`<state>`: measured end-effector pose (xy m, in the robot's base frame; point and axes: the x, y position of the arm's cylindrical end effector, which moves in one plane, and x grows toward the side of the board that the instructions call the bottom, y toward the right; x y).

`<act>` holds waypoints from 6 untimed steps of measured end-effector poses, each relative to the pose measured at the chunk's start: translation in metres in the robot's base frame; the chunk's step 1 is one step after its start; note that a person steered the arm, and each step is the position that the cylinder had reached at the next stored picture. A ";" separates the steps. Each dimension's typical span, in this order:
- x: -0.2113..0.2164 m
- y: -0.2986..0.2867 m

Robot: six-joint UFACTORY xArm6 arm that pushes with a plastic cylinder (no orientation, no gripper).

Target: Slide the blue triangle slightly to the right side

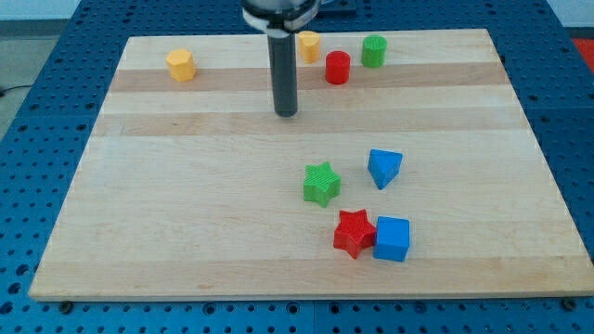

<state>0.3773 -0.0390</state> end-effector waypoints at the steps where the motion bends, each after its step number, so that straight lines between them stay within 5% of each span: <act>1: 0.037 -0.005; 3: 0.070 0.085; 5: 0.062 0.093; 6: 0.093 0.096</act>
